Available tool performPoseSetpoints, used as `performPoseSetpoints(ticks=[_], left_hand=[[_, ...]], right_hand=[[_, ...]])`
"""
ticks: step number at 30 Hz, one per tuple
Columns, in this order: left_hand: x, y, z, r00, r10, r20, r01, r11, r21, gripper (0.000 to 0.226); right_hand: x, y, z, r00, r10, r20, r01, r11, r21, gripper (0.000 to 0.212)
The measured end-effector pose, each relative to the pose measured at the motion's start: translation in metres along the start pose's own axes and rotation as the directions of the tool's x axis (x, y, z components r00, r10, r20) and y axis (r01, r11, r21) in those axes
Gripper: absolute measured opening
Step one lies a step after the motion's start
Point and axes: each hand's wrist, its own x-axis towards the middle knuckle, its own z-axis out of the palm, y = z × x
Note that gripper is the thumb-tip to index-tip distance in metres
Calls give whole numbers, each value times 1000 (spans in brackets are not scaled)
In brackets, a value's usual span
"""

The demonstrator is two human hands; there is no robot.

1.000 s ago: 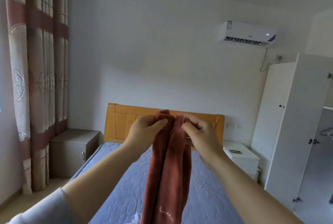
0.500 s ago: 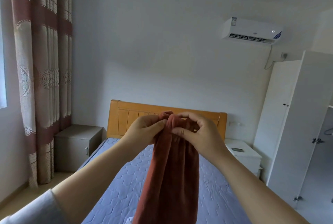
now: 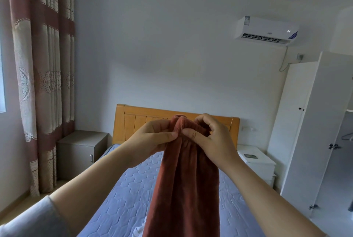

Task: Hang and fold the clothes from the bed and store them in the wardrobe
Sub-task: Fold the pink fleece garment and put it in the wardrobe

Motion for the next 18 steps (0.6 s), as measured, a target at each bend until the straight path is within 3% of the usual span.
performPoseSetpoints(ticks=[6, 10, 14, 18], left_hand=[[2, -3, -8, 988, 66, -139, -44, 986, 160, 30], [4, -1, -28, 961, 108, -253, -77, 988, 131, 35], [6, 1, -36, 958, 120, -260, -62, 973, 222, 39], [5, 1, -39, 964, 133, -232, -31, 919, 394, 40]], right_hand=[[2, 2, -2, 981, 73, 180, -89, 993, 79, 39], [-1, 12, -17, 923, 130, 362, -108, 991, -81, 37], [8, 9, -27, 873, 89, 480, 86, 940, -330, 20], [25, -1, -37, 852, 21, 524, 314, 780, -542, 16]])
